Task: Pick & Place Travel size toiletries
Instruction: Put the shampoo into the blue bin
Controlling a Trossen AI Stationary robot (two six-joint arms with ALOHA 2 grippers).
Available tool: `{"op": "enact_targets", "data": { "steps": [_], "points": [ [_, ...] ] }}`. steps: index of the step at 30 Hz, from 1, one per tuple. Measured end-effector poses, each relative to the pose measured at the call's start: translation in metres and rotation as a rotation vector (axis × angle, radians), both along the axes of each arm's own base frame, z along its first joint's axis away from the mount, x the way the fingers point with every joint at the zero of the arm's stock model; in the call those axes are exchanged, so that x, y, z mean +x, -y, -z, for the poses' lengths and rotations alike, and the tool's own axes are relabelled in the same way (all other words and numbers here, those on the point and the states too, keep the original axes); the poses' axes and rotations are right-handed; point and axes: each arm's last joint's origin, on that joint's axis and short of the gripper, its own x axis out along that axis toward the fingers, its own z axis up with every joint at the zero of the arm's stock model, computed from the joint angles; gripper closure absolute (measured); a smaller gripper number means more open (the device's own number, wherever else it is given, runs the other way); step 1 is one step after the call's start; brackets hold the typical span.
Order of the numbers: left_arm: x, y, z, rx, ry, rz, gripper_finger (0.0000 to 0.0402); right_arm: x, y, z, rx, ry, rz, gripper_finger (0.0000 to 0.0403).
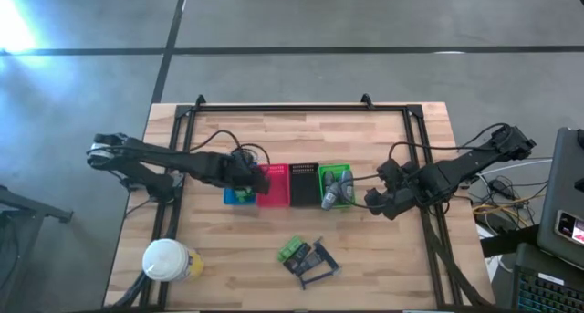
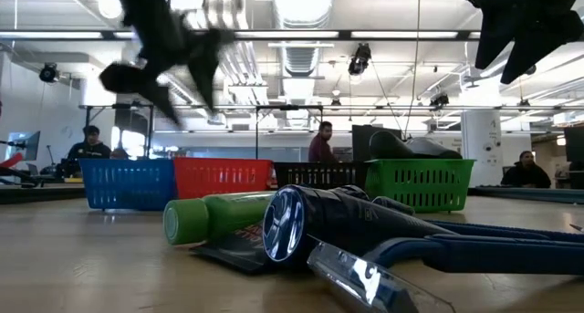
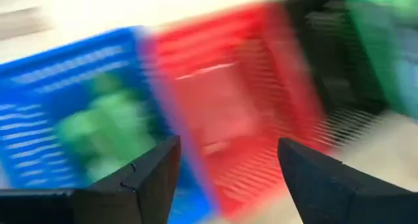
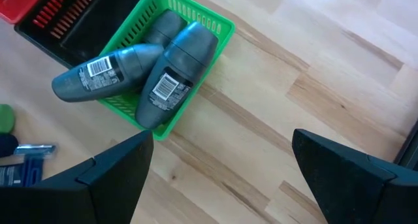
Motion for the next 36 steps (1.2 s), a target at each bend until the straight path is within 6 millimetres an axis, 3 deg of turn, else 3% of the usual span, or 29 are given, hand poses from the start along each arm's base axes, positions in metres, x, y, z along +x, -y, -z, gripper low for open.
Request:
{"op": "enact_targets", "data": {
  "steps": [4,8,13,18,21,25,32,36],
  "points": [
    [0.017,0.033,-0.03,0.015,0.087,0.165,0.0143,0.0,0.0,0.0,0.0,0.0,0.0,0.0039],
    [0.036,0.079,-0.035,0.035,0.081,0.343,0.0142,0.0,0.0,0.0,-0.002,-0.003,-0.005,0.0039],
    [0.066,0.15,-0.01,0.098,-0.002,0.594,0.0142,0.0,0.0,0.0,-0.007,-0.008,-0.017,0.0039],
    [0.096,0.194,0.024,0.107,-0.062,0.651,0.0142,0.0,0.0,0.0,-0.006,-0.013,-0.026,0.0039],
    [0.108,0.208,0.04,0.11,-0.101,0.655,0.0142,0.0,-0.001,0.0,-0.009,-0.022,-0.045,0.0039],
    [0.116,0.212,0.048,0.122,-0.146,0.647,0.0142,-0.001,-0.001,0.001,0.008,-0.042,-0.072,0.0039],
    [0.112,0.207,0.037,0.215,-0.169,0.634,0.0142,-0.001,-0.002,0.001,0.008,-0.062,-0.103,0.0039],
    [0.11,0.204,0.035,0.326,-0.208,0.727,0.0142,-0.001,-0.001,0.001,-0.013,-0.073,-0.138,0.0039]
  ]
}}
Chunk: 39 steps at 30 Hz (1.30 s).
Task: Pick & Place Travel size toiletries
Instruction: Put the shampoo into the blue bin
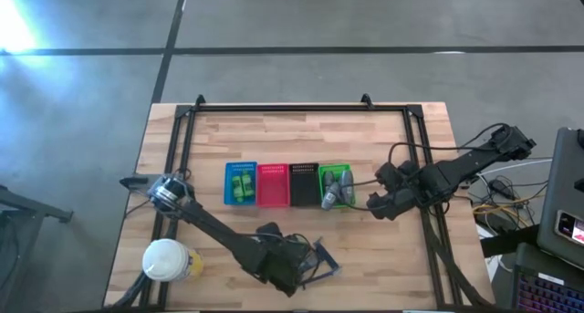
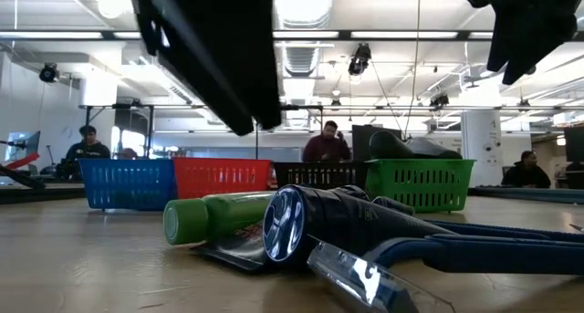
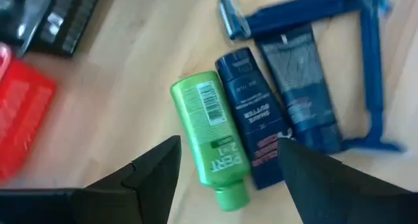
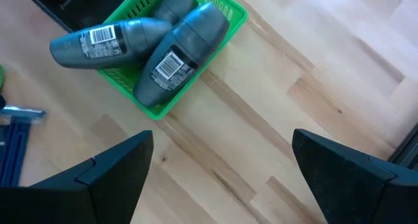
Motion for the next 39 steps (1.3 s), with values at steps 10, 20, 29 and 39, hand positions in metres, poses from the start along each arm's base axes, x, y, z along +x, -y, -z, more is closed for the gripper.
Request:
{"op": "enact_targets", "data": {
  "steps": [10,20,29,39],
  "points": [
    [0.0,-0.01,0.027,-0.036,-0.042,-0.034,0.0142,0.0,0.002,0.002,-0.059,0.01,-0.008,0.0039],
    [0.0,-0.022,0.05,-0.124,-0.041,-0.152,0.0142,-0.001,0.002,0.006,-0.076,-0.001,-0.007,0.0039],
    [-0.006,-0.026,0.062,-0.132,-0.077,-0.162,0.0145,-0.001,0.003,0.006,-0.084,-0.004,-0.015,0.0039],
    [-0.004,-0.025,0.057,-0.128,-0.044,-0.172,0.024,-0.002,0.003,0.008,-0.09,-0.01,-0.015,0.0039]
  ]
}}
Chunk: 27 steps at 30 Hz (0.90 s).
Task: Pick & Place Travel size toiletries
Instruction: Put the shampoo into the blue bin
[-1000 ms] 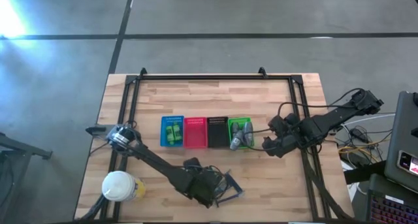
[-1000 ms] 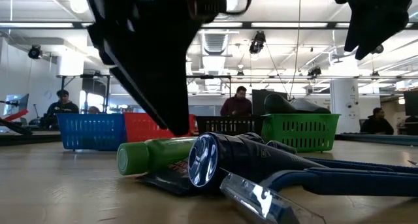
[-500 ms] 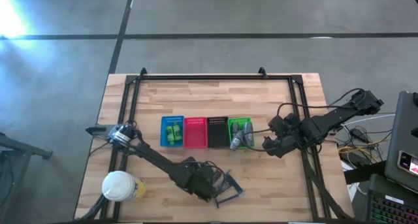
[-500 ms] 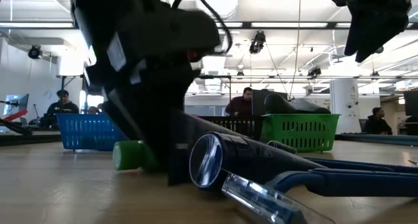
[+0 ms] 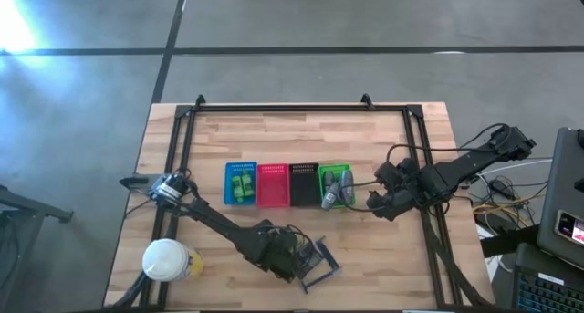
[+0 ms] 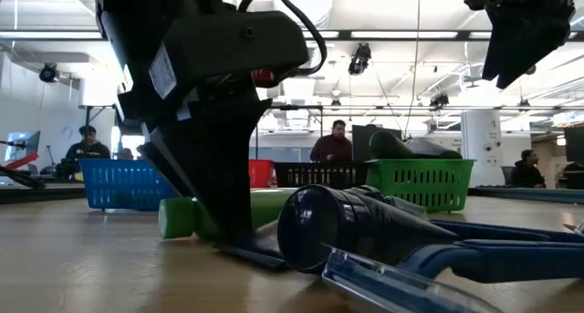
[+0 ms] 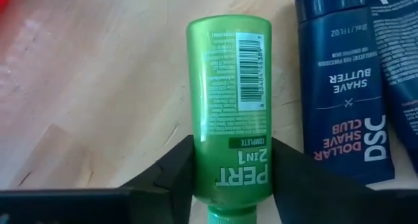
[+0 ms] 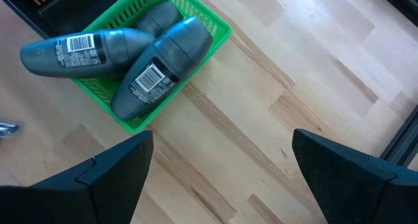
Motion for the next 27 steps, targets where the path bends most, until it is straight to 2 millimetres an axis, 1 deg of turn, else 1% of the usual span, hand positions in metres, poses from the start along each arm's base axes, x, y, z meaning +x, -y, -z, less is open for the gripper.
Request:
{"op": "enact_targets", "data": {
  "steps": [2,4,7,10,12,14,15,17,21,24,27],
  "points": [
    [-0.002,-0.001,-0.004,-0.003,0.003,-0.023,0.0246,0.0,0.0,0.0,-0.001,-0.001,0.0,0.0039],
    [-0.007,-0.001,-0.015,0.002,0.02,-0.075,0.0246,0.0,0.0,0.0,0.0,-0.001,0.001,0.0039],
    [-0.02,-0.004,-0.046,0.004,0.071,-0.212,0.0246,0.0,0.0,0.001,-0.001,-0.002,0.001,0.0039],
    [-0.044,-0.01,-0.08,-0.007,0.149,-0.426,0.0246,0.0,0.0,0.001,-0.001,-0.002,0.0,0.0039],
    [-0.062,-0.02,-0.101,-0.023,0.18,-0.571,0.0246,0.0,0.0,0.001,-0.001,-0.003,-0.001,0.0039],
    [-0.078,-0.035,-0.117,-0.01,0.183,-0.635,0.0246,0.0,0.0,0.001,-0.002,-0.003,-0.003,0.0039],
    [-0.084,-0.045,-0.121,0.005,0.177,-0.653,0.0246,0.0,0.0,0.001,-0.002,-0.003,-0.003,0.0039],
    [-0.09,-0.066,-0.124,0.005,0.162,-0.7,0.0246,0.0,0.0,0.001,0.0,0.0,-0.001,0.0039],
    [-0.101,-0.116,-0.115,0.032,0.131,-0.837,0.0246,0.0,0.0,0.0,0.008,0.011,0.016,0.0039],
    [-0.111,-0.148,-0.099,0.011,0.096,-0.89,0.0246,0.0,0.0,0.0,0.02,0.021,0.04,0.0039],
    [-0.124,-0.169,-0.077,-0.05,0.045,-0.914,0.0246,0.0,0.0,0.001,0.038,0.027,0.062,0.0039]
  ]
}}
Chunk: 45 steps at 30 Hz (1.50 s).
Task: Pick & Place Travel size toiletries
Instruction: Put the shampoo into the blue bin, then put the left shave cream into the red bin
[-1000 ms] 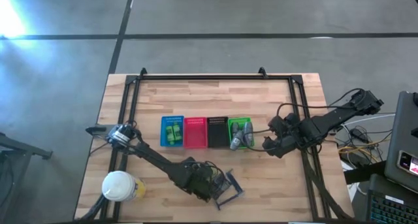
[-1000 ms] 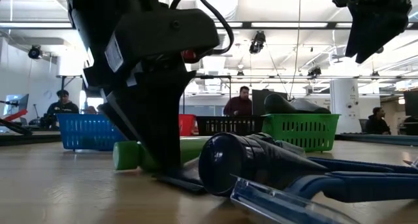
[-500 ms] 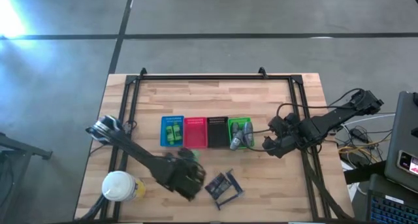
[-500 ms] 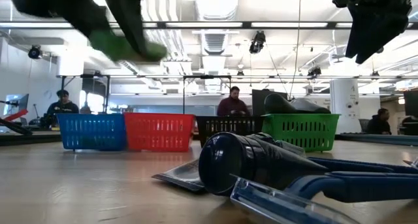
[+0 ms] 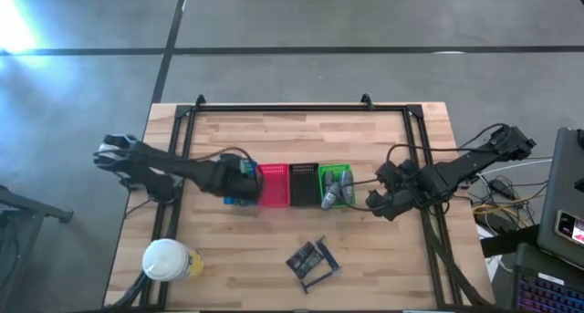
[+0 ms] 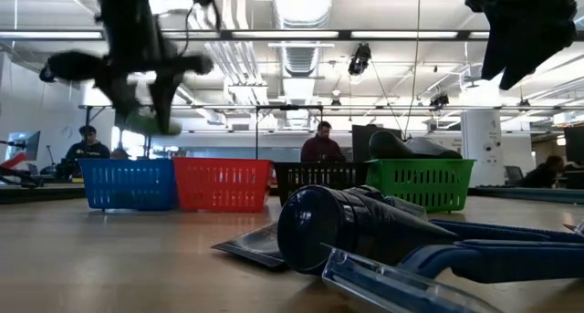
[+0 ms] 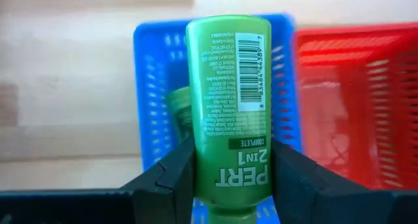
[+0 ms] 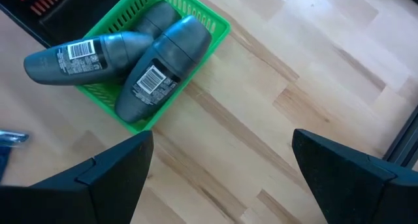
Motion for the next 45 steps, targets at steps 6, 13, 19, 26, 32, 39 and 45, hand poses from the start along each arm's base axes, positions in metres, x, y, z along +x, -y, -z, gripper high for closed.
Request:
{"op": "enact_targets", "data": {
  "steps": [6,13,19,26,32,39,45],
  "points": [
    [-0.02,-0.014,0.032,-0.108,0.087,0.002,0.0244,-0.001,0.0,0.0,0.028,0.005,0.035,0.0039],
    [-0.028,-0.015,0.037,-0.101,0.082,0.029,0.0238,-0.001,0.0,0.0,0.031,0.008,0.045,0.0039],
    [-0.026,-0.016,0.04,-0.101,0.07,0.015,0.0205,-0.001,0.0,0.0,0.036,0.016,0.061,0.0039],
    [-0.021,-0.012,0.028,-0.117,0.096,0.048,0.0164,0.0,0.0,0.0,0.037,0.017,0.067,0.0039],
    [0.005,0.009,-0.018,-0.057,0.253,0.321,0.0151,-0.001,0.0,0.0,0.04,0.012,0.065,0.0039],
    [0.05,0.07,-0.048,0.02,0.344,0.654,0.0155,-0.001,0.0,0.0,0.042,0.01,0.062,0.0039],
    [0.11,0.133,-0.025,0.067,0.249,0.879,0.0155,-0.001,-0.001,0.001,0.055,-0.004,0.05,0.0039]
  ]
}}
